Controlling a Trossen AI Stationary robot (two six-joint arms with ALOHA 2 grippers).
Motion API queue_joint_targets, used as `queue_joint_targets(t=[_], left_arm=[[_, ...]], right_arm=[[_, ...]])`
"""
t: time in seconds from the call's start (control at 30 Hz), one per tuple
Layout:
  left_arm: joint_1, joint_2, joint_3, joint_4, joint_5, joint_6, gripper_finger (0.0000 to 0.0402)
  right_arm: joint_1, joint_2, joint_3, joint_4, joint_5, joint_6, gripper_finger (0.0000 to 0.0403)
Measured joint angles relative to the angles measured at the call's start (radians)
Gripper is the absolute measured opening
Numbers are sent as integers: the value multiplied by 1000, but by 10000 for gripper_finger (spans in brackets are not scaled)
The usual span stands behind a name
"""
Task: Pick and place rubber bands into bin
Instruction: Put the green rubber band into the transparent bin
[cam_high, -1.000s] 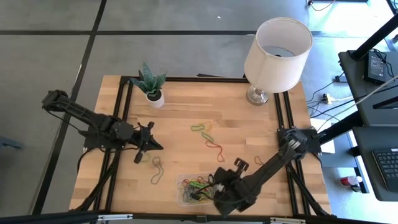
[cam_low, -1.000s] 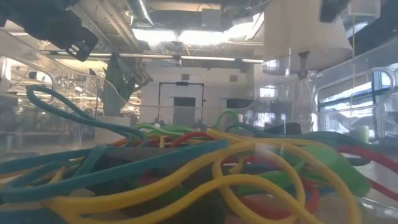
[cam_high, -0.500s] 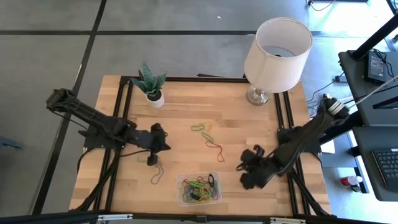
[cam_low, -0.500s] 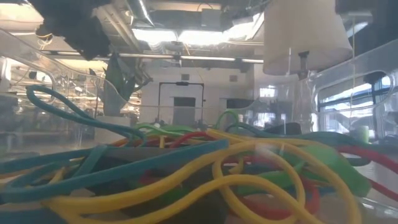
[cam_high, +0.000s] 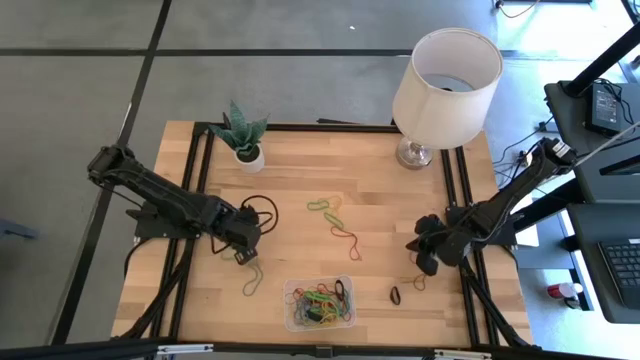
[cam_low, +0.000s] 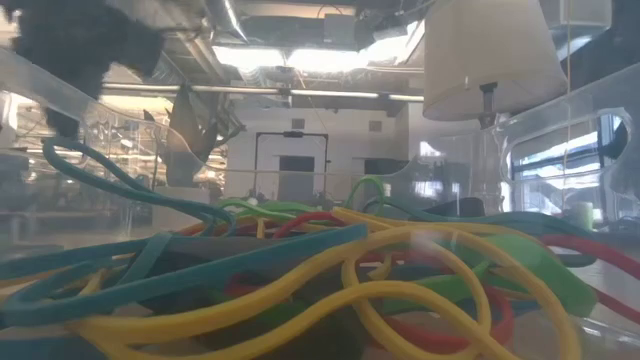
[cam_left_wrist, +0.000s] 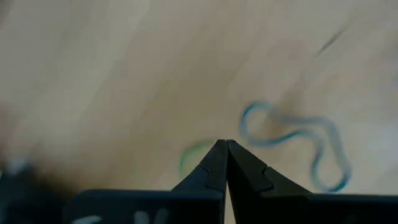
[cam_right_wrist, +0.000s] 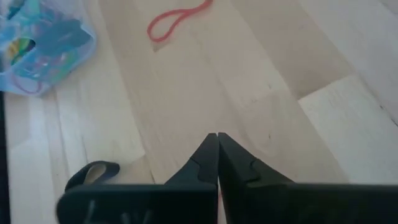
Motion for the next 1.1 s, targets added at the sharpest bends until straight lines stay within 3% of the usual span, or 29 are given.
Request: queue_joint_targets(t=[0.17,0.43,0.63,0.77,0.9,1.1], left_arm=[[-22,40,-7,-58,94,-64,15],[-68,67,-107,-52,145,-190,93],[-73,67,-202,89,183,-240,115],[-75,74,-254,149,187,-252,114],[-76,106,-297,152,192,-372,98],[-92,134,-285,198,188,-325,17]], right_arm=[[0,-117,-60,30,0,-1,1],[0,-194,-69,32,-1,-34,1],[-1,-202,-68,33,-1,-55,1],[-1,-202,-68,34,-1,-53,1],[-1,-202,-68,39,-1,-49,1],[-1,-201,-68,46,-1,-48,4]])
